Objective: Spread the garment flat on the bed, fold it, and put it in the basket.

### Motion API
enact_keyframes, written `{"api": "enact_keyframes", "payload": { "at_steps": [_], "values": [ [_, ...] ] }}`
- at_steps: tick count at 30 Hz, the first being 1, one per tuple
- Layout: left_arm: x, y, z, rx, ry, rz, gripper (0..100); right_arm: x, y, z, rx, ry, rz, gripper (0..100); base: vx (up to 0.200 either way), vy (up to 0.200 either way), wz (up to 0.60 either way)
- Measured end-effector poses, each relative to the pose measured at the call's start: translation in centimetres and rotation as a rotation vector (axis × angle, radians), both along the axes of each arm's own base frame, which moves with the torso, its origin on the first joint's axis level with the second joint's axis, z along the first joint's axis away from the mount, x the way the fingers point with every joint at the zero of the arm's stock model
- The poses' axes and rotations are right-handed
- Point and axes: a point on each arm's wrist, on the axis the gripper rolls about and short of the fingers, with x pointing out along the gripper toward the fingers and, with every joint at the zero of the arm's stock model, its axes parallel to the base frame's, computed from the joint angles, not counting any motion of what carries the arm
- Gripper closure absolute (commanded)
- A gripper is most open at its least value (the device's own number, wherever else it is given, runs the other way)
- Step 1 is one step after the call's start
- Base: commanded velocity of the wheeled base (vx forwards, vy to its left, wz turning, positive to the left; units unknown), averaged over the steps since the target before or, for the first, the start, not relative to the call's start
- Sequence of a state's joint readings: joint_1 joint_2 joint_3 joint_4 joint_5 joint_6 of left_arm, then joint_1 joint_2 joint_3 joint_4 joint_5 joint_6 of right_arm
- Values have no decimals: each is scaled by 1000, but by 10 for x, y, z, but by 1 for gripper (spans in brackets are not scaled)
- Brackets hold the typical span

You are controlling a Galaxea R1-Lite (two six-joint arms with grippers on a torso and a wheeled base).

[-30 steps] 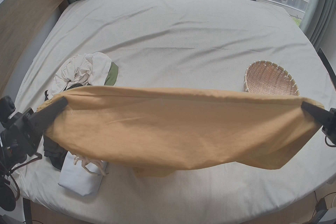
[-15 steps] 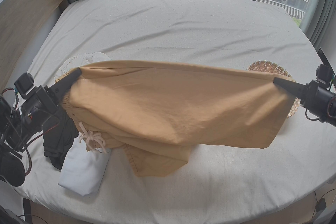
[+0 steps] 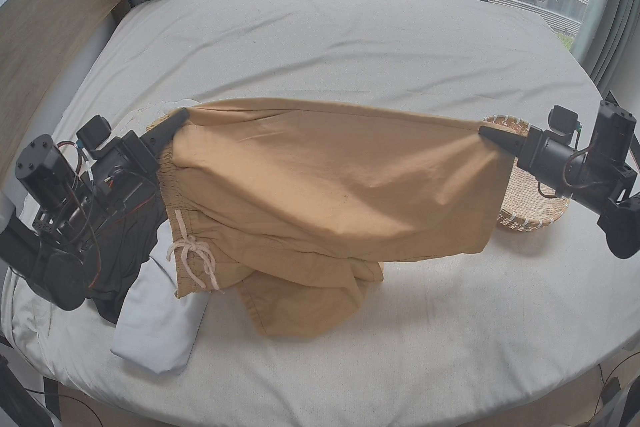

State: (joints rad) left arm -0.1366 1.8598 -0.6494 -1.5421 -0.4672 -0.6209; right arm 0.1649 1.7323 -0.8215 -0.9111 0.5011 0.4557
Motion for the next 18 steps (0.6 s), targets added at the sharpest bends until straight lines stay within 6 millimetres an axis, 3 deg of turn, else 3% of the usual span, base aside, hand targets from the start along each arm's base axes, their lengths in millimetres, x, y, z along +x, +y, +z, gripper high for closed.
{"api": "enact_keyframes", "payload": {
  "at_steps": [18],
  "values": [
    [70,1,-32,-9,15,55,100,79,8,-27,14,-57,-46,100,0,0,0]
  ]
}}
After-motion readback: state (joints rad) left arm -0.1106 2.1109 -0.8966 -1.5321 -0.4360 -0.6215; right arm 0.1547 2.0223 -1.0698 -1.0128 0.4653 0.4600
